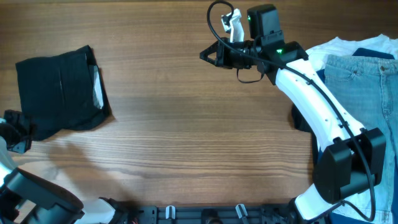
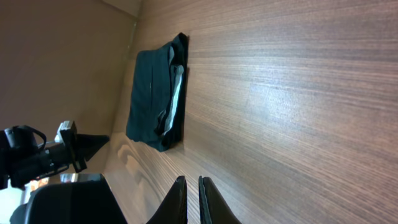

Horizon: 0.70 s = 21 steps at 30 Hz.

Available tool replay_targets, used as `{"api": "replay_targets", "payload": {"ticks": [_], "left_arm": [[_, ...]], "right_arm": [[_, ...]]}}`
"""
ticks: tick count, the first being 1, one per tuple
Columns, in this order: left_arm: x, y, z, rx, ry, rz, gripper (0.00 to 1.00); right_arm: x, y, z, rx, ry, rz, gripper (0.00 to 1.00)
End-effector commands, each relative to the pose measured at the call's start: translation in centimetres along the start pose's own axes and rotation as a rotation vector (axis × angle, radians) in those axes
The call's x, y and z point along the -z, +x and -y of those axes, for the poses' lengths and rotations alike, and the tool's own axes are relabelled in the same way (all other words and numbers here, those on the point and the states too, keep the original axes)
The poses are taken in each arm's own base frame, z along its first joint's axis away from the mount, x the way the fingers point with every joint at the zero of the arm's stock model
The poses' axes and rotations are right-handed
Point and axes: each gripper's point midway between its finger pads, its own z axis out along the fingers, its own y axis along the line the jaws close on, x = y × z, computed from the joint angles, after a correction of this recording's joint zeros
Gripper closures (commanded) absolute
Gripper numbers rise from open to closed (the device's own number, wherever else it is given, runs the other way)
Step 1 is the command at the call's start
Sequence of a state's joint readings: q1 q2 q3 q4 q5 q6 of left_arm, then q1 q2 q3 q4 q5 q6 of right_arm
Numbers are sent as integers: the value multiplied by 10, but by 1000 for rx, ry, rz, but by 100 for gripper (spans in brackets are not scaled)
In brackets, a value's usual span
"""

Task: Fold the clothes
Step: 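Carry the folded shorts left and place them at the table's left edge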

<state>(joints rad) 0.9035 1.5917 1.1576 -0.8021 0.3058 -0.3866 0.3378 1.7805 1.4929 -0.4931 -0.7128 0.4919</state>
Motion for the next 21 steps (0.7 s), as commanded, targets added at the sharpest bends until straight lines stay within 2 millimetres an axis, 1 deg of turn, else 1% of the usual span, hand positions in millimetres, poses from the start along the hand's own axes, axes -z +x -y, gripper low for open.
{"api": "replay_targets", "payload": {"ticks": [1, 3, 5, 6, 8, 9, 11, 12, 13, 15, 16, 19, 20, 21], "left_arm": [[-19, -22, -45, 121, -227, 116, 96], [-42, -21, -55, 151, -248, 87, 96], [-60, -19, -63, 156, -275, 62, 96], [-73, -20, -68, 158, -282, 52, 96], [-94, -23, -72, 159, -276, 44, 96], [-105, -27, -74, 158, -273, 51, 96], [-124, -43, -71, 144, -234, 105, 96], [-129, -49, -64, 134, -193, 120, 96], [-134, -58, -47, 117, -98, 138, 96], [-133, -73, -16, 79, 51, 179, 94], [-132, -79, -5, 64, 100, 198, 92], [-126, -84, 17, 30, 203, 204, 89], [-124, -81, 21, 29, 224, 183, 87], [-120, -78, 20, 37, 219, 167, 85]], "right_arm": [[0, -2, 0, 20, 6, 9, 92], [0, -2, 0, 14, 5, 9, 92], [0, -2, 0, -2, 5, 10, 91], [0, -2, 0, -1, 6, 12, 92], [0, -3, 1, -1, 15, 17, 92], [0, -4, 2, -4, 21, 21, 92], [0, -4, 3, -24, 27, 24, 92], [0, -4, 3, -23, 27, 25, 92], [0, -4, 4, -24, 29, 25, 92], [0, -4, 4, -25, 29, 25, 92], [0, -4, 4, -25, 30, 25, 92], [0, -4, 4, -23, 30, 24, 92], [0, -4, 4, -15, 31, 23, 92], [0, -3, 3, 5, 27, 20, 92]]}}
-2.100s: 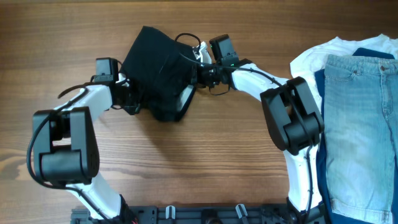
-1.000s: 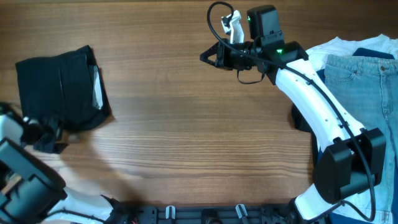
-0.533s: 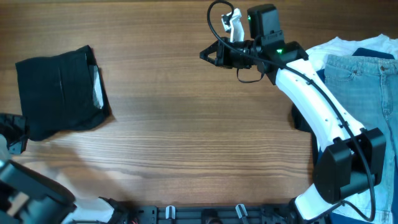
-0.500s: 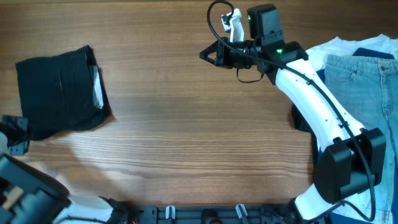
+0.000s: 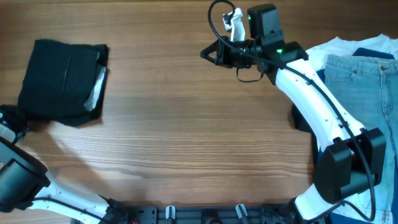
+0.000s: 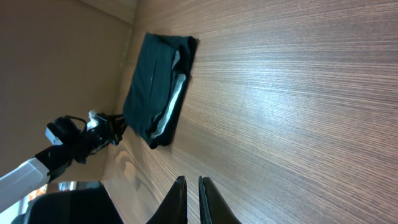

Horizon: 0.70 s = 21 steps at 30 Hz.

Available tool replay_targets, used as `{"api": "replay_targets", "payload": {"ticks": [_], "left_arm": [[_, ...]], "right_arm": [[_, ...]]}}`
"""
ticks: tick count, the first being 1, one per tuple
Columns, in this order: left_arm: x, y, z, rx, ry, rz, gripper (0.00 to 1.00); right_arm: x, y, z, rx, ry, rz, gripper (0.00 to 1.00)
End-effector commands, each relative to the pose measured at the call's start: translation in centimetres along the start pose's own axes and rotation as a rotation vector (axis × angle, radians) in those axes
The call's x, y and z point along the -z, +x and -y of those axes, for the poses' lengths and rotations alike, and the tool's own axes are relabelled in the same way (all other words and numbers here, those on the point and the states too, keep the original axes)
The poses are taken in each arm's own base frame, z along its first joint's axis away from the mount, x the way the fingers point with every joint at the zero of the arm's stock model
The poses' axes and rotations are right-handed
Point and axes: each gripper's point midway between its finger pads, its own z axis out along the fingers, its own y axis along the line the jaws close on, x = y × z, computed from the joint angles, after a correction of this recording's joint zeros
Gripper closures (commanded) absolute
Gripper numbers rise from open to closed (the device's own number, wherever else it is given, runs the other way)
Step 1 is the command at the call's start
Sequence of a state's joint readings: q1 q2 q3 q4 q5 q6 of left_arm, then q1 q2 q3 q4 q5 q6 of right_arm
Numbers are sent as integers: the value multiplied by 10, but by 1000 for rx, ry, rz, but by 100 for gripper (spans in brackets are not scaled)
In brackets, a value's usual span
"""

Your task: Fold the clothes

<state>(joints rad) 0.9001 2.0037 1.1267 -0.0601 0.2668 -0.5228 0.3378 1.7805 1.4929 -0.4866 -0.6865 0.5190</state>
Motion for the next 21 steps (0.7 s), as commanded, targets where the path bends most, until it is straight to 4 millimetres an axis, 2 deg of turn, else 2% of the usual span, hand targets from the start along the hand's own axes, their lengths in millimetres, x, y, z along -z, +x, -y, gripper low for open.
{"api": "replay_targets", "payload": {"ticks": [1, 2, 3, 5, 7, 9, 10, 11, 13, 15, 17, 19, 20, 21], "left_arm": [[10, 21, 19, 16, 96, -112, 80], [23, 22, 16, 21, 76, -129, 67], [32, 20, 15, 22, 69, -131, 63], [61, 13, 18, 35, 63, -120, 59], [102, 7, 32, -46, 82, -84, 56], [150, 10, 66, -181, 173, -45, 51], [182, 18, 90, -282, 246, -25, 45], [205, 27, 106, -353, 292, -7, 40], [264, 64, 144, -554, 409, 26, 29], [314, 110, 169, -743, 512, 41, 25], [356, 157, 183, -912, 626, 43, 16], [383, 191, 180, -1004, 669, 36, 8], [390, 202, 175, -1036, 666, 32, 0], [393, 208, 168, -1061, 646, 30, 0]], "right_arm": [[1, 1, -1, 39, 6, 0, 92], [2, 2, 3, 40, 31, 1, 92], [4, 2, 7, 36, 59, 7, 92], [12, 0, 7, 110, 94, 27, 93], [27, -7, 1, 171, 137, 77, 92], [51, -17, -8, 245, 197, 150, 92], [67, -22, -12, 277, 238, 196, 92], [82, -26, -16, 294, 281, 242, 92], [124, -35, -26, 316, 376, 363, 88], [166, -38, -45, 350, 426, 482, 73], [202, -32, -71, 454, 422, 555, 36], [222, -22, -84, 484, 414, 584, 13], [229, -17, -88, 487, 410, 592, 4], [235, -11, -91, 486, 408, 596, 1]]}}
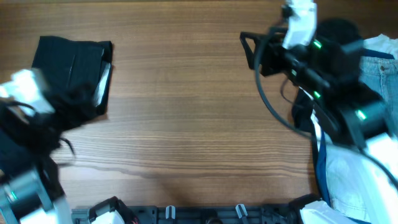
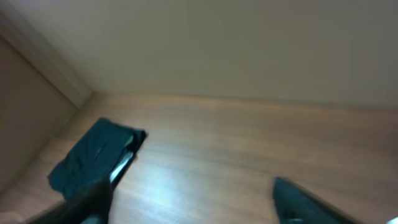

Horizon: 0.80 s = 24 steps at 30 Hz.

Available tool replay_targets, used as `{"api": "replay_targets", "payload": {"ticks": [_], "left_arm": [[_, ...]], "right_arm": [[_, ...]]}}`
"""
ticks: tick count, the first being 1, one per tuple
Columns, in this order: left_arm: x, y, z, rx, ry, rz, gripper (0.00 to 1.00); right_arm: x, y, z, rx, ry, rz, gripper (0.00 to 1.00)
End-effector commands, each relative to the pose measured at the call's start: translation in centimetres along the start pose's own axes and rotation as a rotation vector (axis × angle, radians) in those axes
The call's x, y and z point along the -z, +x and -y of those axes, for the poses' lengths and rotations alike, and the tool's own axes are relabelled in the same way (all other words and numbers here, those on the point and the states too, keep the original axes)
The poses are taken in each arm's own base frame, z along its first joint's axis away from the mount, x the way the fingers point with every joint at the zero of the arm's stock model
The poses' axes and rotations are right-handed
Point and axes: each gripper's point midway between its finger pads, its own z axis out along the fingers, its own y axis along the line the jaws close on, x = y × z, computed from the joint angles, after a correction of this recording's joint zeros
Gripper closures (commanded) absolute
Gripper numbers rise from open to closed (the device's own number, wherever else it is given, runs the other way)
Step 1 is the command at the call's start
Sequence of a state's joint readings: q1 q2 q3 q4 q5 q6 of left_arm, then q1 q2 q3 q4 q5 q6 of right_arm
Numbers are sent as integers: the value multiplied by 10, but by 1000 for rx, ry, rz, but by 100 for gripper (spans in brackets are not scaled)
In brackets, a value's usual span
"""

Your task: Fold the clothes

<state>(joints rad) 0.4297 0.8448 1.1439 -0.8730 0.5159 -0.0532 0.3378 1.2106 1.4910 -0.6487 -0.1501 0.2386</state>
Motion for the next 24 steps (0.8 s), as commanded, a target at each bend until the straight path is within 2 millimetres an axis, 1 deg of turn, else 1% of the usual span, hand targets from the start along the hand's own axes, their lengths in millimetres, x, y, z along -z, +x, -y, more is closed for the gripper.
{"api": "replay_targets", "payload": {"ticks": [1, 2, 3, 4, 6, 8, 10, 13, 14, 16, 18, 21, 22, 24], "left_arm": [[22, 28, 27, -194, -31, -40, 0], [25, 39, 21, -220, -88, -70, 0], [27, 45, 17, -238, -123, -94, 0], [26, 49, 14, -254, -148, -113, 0], [24, 52, 15, -265, -144, -127, 0], [23, 52, 16, -265, -143, -131, 0], [23, 52, 16, -265, -143, -131, 0], [23, 52, 16, -265, -143, -131, 0], [23, 52, 16, -265, -143, -131, 0], [23, 52, 16, -265, -143, -131, 0], [23, 52, 16, -265, -143, -131, 0], [23, 52, 16, -265, -143, -131, 0], [23, 52, 16, -265, -143, -131, 0], [23, 52, 16, -265, -143, -131, 0]], "right_arm": [[37, -7, 2, 46, 48, 49, 1], [45, -6, 1, 25, 46, 52, 1], [49, -4, 1, 7, 48, 48, 1], [51, 0, 2, -7, 51, 35, 1], [50, 5, 3, -30, 56, 12, 0], [44, 16, 3, -49, 46, -36, 0], [39, 25, 1, -120, 36, -79, 0], [26, 32, 5, -347, 57, -110, 0], [21, 36, 10, -353, 86, -124, 0], [14, 39, 27, -361, 177, -121, 0], [13, 44, 30, -360, 193, -137, 0], [19, 41, 47, -314, 284, -107, 0], [28, 36, 58, -307, 351, -67, 0], [50, 24, 67, -299, 416, 11, 0]]}}
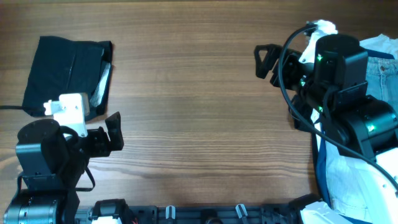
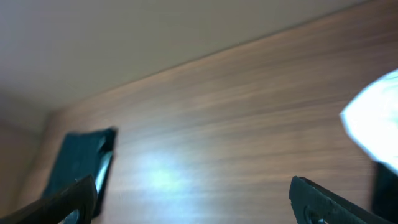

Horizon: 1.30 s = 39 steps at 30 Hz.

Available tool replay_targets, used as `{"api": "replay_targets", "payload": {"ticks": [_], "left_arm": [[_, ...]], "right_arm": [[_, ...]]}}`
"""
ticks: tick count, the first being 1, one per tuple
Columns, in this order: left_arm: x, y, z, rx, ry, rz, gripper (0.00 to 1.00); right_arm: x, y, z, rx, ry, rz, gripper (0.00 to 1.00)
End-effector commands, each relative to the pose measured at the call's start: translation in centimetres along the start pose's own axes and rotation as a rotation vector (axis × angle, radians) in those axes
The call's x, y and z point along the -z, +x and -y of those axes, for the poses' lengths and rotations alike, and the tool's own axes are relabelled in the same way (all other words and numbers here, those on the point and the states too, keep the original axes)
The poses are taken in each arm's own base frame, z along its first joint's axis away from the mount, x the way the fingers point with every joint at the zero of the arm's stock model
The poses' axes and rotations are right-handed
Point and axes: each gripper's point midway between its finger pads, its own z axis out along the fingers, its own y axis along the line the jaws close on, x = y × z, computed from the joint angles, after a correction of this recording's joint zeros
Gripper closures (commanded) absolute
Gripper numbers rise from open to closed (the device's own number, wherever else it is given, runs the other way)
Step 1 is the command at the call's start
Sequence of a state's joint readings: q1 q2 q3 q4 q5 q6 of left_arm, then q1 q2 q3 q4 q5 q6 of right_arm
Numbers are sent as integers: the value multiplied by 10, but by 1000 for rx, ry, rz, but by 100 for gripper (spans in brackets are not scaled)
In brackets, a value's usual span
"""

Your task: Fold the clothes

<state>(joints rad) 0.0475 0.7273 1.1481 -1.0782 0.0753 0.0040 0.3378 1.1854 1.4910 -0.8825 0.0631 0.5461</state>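
A folded black garment [image 1: 65, 71] with a pale lining at its right edge lies flat at the table's far left; it also shows in the right wrist view [image 2: 78, 162]. My left gripper [image 1: 114, 132] hangs low at the near left, below the garment and apart from it, its fingers spread and empty. My right gripper [image 1: 261, 61] is over the table's right side with its fingers [image 2: 329, 199] far apart and nothing between them. Blue jeans [image 1: 382, 68] and white clothes [image 1: 348, 186] are piled at the right edge.
The wooden table [image 1: 199, 112] stretches bare between the two arms. My right arm's bulky wrist and cables [image 1: 329, 62] overhang the pile. A white cloth edge [image 2: 373, 121] shows at the right of the wrist view. A black rail runs along the near edge.
Both arms were blurred then and are sharp now. My left arm now stands upright at the near left. The right gripper sits slightly lower and to the right, still open. The black garment has not moved.
At first my left gripper was at the folded black garment's near left corner and the right gripper was shut over the far middle. The garment then lay higher and squarer. Later both arms had drawn away and the right gripper was open, as it is now.
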Motion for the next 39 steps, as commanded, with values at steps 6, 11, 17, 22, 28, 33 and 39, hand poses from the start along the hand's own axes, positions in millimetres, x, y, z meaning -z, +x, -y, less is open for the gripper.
{"api": "replay_targets", "payload": {"ticks": [6, 11, 17, 22, 28, 33, 39], "left_arm": [[0, 0, 0, -21, -5, 1, 0], [0, 0, 0, -21, -5, 1, 0], [0, 0, 0, -21, -5, 1, 0], [0, 0, 0, -21, -5, 1, 0], [0, 0, 0, -21, -5, 1, 0], [0, 0, 0, -21, -5, 1, 0], [0, 0, 0, -21, -5, 1, 0]], "right_arm": [[124, -27, 82, -87, 253, 399, 0], [133, 0, 104, 163, 244, 469, 0], [64, 74, 115, 304, 56, 445, 0], [29, 115, 126, 319, -46, 550, 0], [2, 139, 141, 267, -80, 602, 0], [-13, 149, 149, 266, -77, 598, 0], [-14, 150, 150, 265, -75, 592, 0]]}}
